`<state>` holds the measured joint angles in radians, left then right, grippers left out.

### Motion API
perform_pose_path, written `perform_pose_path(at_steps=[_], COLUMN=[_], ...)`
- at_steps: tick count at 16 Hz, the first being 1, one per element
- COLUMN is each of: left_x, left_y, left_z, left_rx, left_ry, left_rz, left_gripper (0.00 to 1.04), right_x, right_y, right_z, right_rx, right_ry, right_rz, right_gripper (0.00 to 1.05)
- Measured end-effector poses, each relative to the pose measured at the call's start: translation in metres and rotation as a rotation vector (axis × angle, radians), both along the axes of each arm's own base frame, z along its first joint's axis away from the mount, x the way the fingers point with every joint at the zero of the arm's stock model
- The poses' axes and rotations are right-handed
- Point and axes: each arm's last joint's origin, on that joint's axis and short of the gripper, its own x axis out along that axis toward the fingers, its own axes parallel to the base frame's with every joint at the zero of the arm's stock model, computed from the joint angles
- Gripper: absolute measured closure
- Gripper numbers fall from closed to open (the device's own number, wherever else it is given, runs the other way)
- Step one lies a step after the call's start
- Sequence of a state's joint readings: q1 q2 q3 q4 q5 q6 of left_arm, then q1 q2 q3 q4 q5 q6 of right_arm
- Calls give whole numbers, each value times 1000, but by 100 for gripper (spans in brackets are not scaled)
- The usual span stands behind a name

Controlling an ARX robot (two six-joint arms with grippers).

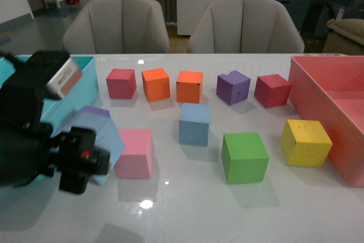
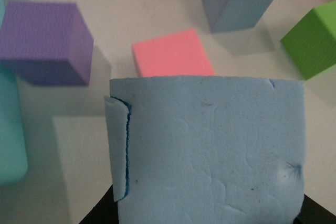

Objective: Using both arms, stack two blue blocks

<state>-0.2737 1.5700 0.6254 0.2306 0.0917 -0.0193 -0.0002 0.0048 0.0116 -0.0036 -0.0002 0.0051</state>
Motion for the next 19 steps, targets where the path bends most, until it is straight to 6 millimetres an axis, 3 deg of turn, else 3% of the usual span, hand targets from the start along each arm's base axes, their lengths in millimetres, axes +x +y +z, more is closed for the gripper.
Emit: perform_pose_path(at_steps=[4,8,10,14,19], left_x=[58,113,133,157,160], left_y=[-55,-105,-117,-124,-135], left_z=[21,25,21,12,6], left_rx=[24,48,55,35,35], left_ry=[6,24,44,90,105], left_rz=[-81,-101,-83,-37,-39], left_gripper=[60,61,61,61,62], right_x=[0,0,0,0,0], right_y=[0,0,0,0,0], right_z=[0,0,0,0,0], right_rx=[0,0,0,0,0], right_ry=[0,0,0,0,0], right_rz=[0,0,0,0,0], right_gripper=[6,6,6,6,6])
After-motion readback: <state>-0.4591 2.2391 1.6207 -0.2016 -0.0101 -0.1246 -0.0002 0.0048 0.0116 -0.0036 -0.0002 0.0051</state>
